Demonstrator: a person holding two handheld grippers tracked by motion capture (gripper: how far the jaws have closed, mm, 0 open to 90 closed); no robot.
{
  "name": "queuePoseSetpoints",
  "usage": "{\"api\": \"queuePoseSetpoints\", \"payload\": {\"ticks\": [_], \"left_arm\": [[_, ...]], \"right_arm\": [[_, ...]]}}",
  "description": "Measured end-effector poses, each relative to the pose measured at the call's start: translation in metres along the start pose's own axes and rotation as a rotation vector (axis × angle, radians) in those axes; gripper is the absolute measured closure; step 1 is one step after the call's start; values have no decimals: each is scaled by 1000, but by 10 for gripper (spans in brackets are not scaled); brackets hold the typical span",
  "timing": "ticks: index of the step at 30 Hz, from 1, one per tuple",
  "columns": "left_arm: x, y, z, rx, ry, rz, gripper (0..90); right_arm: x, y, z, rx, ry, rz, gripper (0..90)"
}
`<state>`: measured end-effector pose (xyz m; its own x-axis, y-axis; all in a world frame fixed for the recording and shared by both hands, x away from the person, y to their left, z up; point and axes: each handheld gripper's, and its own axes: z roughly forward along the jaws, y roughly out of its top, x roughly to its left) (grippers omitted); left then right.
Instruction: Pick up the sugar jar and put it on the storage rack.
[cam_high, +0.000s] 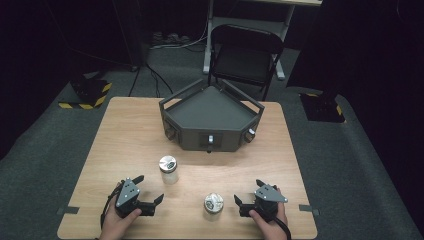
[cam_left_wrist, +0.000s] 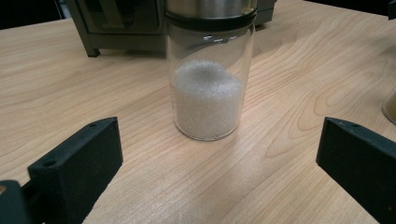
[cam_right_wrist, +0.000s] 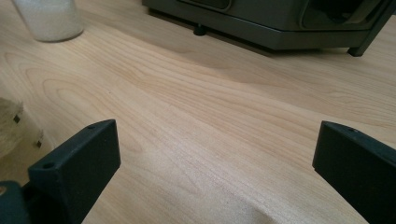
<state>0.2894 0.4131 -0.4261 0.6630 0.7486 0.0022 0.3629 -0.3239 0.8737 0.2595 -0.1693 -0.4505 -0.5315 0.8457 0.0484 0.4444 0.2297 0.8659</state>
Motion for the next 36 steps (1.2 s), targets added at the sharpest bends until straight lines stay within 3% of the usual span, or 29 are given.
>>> {"api": "queuePoseSetpoints", "payload": {"ticks": [5, 8, 15, 24, 33, 36], "left_arm": [[-3, 1, 0, 6, 5, 19, 8], [-1, 1, 0, 7, -16, 38, 8], [-6, 5, 2, 28, 5, 48, 8], [-6, 7, 3, 42, -4, 68, 8], [-6, 7, 3, 40, -4, 61, 8], [-3, 8, 3, 42, -17, 40, 8]], "right_arm": [[-2, -1, -2, 0, 14, -17, 7], [-1, 0, -2, 6, 15, -31, 7], [2, 2, -2, 19, 13, -52, 7], [0, 0, -4, 16, 15, -35, 7], [-1, -1, -6, 15, -4, -28, 7], [-1, -2, -6, 13, -7, -26, 7]]}}
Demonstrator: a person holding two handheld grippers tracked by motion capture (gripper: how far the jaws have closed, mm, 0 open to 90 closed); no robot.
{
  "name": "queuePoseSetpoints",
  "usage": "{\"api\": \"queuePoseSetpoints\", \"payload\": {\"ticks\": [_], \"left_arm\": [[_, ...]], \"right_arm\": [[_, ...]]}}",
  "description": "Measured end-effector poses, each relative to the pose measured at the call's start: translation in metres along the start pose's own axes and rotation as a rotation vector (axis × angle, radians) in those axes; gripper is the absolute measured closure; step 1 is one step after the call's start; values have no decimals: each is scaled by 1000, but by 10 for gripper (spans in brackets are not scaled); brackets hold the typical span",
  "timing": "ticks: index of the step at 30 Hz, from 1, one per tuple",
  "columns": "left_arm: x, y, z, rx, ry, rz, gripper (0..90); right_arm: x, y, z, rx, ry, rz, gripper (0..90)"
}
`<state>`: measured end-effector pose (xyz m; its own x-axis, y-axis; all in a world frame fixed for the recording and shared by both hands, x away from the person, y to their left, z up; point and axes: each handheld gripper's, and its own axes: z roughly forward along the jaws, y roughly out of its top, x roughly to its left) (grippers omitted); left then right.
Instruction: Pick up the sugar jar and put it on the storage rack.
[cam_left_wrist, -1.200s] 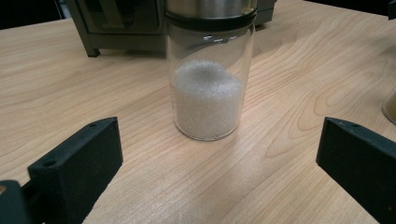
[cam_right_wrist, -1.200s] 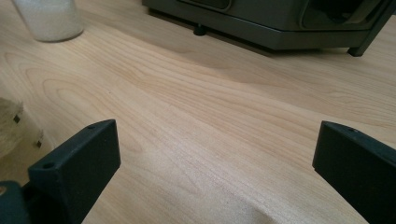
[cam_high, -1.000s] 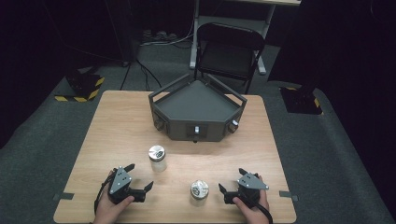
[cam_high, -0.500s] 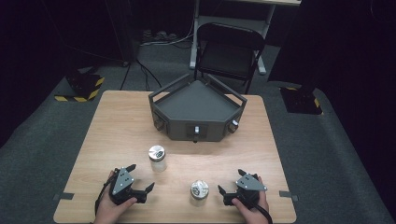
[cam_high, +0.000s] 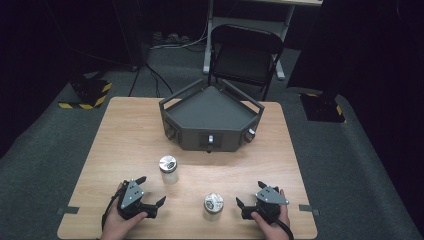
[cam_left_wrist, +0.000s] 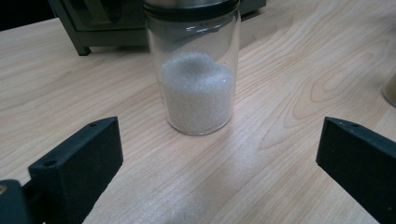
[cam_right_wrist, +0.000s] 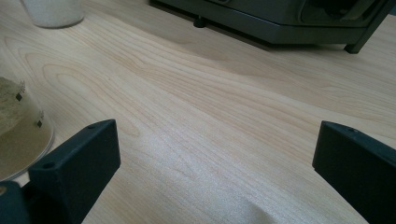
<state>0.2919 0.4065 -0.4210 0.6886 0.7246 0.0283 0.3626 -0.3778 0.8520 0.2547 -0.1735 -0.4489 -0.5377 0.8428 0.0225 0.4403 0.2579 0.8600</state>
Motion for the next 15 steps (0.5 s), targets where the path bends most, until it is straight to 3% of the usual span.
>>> {"api": "queuePoseSetpoints", "payload": {"ticks": [9, 15], "left_arm": [[-1, 6, -5, -31, -10, -43, 8], [-2, 13, -7, -33, -2, -35, 8]], "right_arm": [[-3, 0, 0, 3, 8, -4, 7], [-1, 1, 0, 9, 3, -12, 7]]}}
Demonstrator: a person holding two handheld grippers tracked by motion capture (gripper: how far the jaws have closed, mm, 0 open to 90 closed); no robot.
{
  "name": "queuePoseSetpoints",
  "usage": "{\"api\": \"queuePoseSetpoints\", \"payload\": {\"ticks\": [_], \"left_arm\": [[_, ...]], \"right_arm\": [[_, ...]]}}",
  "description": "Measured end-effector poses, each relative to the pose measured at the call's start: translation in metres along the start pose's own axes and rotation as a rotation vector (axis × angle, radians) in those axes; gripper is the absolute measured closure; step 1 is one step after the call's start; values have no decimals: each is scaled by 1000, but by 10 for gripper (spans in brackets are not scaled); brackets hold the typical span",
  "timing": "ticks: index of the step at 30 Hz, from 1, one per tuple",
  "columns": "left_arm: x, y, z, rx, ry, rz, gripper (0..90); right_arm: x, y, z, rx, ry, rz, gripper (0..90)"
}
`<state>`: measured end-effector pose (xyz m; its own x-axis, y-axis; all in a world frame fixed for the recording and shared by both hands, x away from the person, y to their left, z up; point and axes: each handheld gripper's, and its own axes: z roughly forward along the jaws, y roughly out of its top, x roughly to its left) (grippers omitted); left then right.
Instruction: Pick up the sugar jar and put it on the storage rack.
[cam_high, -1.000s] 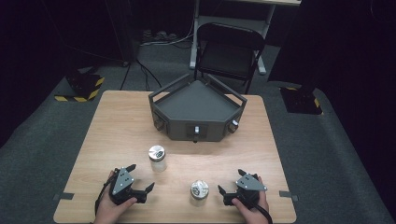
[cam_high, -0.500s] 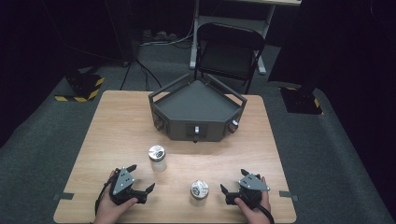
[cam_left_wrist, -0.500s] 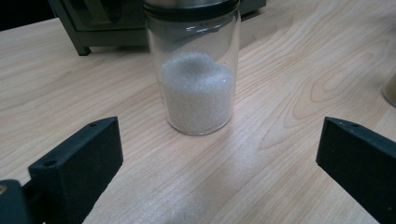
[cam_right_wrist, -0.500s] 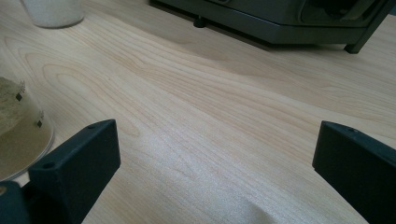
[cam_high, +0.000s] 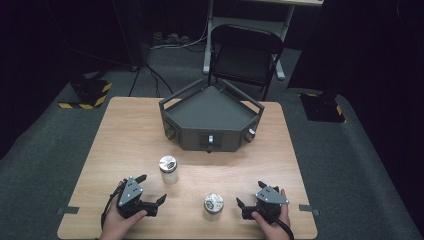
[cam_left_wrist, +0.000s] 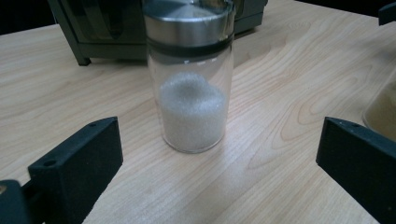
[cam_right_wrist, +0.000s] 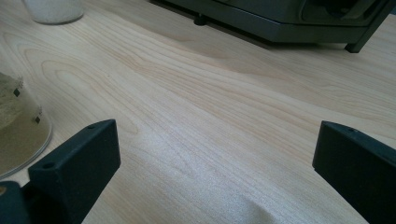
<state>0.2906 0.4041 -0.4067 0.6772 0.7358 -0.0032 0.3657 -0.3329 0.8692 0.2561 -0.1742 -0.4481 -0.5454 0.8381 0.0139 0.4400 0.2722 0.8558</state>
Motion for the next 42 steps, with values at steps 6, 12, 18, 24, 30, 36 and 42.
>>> {"api": "queuePoseSetpoints", "payload": {"ticks": [6, 12, 18, 24, 30, 36, 42], "left_arm": [[-2, 5, -3, -23, 8, 0, 8], [-4, 12, -3, -46, 20, 10, 7], [-4, 17, 0, -58, 23, 14, 7], [-3, 23, 9, -63, 20, 9, 7], [0, 27, 20, -60, 23, 8, 7], [1, 27, 30, -52, 34, 6, 7], [1, 25, 37, -54, 55, -8, 7]], "right_arm": [[-2, -1, 0, -4, 5, 12, 7], [-2, -1, -1, -7, 0, 14, 7], [-3, -1, -1, -5, 6, 17, 7], [-4, -1, 0, -5, 9, 17, 7], [-4, -1, 0, -6, 10, 18, 7], [-5, -1, 0, -6, 12, 18, 7], [-5, -1, 0, -4, 13, 16, 7]]}}
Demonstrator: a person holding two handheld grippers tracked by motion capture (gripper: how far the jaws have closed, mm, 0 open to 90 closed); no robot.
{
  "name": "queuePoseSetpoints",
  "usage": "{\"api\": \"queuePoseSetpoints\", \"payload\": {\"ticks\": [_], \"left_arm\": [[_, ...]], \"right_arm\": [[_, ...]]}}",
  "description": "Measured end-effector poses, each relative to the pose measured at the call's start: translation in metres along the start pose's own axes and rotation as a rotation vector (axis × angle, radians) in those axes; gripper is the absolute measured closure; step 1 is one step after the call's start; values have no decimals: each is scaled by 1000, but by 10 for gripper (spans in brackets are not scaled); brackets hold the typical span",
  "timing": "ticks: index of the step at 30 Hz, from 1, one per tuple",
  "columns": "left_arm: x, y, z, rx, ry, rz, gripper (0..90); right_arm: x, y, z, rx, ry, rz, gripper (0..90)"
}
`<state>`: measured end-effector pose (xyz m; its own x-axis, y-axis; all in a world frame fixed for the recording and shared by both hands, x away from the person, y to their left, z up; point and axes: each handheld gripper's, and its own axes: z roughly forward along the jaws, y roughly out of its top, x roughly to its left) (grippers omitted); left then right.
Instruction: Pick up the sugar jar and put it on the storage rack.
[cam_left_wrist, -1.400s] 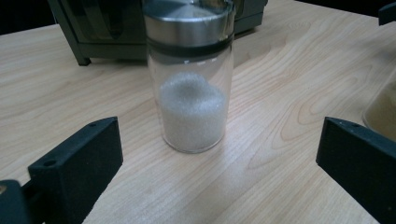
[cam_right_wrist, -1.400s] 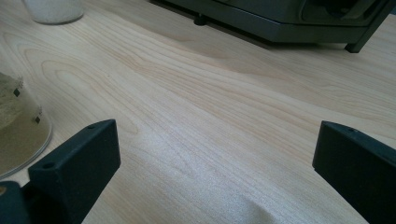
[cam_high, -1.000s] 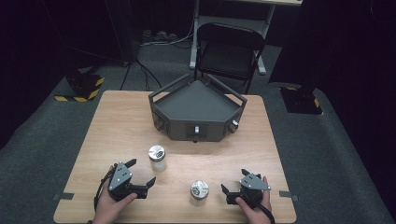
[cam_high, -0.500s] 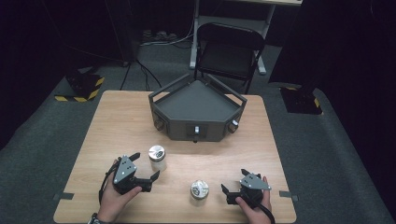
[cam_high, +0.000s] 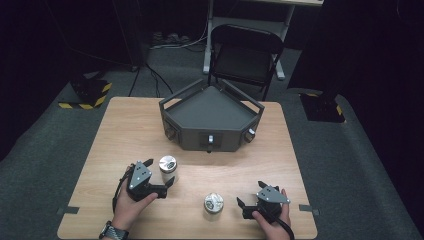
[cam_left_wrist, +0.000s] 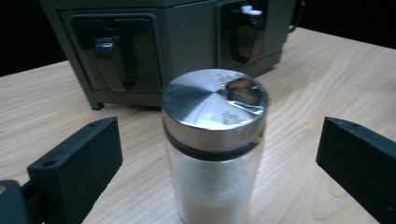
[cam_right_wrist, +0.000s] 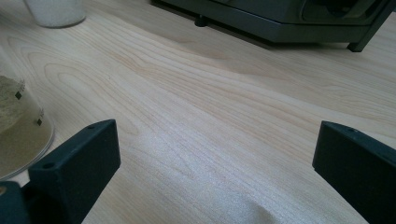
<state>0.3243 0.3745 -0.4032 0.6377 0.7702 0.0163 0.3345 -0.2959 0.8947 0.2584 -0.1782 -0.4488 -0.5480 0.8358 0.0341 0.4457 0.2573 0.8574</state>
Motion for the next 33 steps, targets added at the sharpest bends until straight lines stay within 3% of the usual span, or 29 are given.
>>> {"api": "queuePoseSetpoints", "payload": {"ticks": [13, 25, 33], "left_arm": [[3, -1, 15, 9, -16, -21, 72], [2, -5, 19, -11, -2, -55, 225], [2, -7, 21, -14, -11, -45, 313]], "right_arm": [[0, 0, 0, 2, 2, 0, 7], [-2, 0, 0, 0, 8, 6, 7], [-3, 0, 0, 0, 12, 7, 7]]}}
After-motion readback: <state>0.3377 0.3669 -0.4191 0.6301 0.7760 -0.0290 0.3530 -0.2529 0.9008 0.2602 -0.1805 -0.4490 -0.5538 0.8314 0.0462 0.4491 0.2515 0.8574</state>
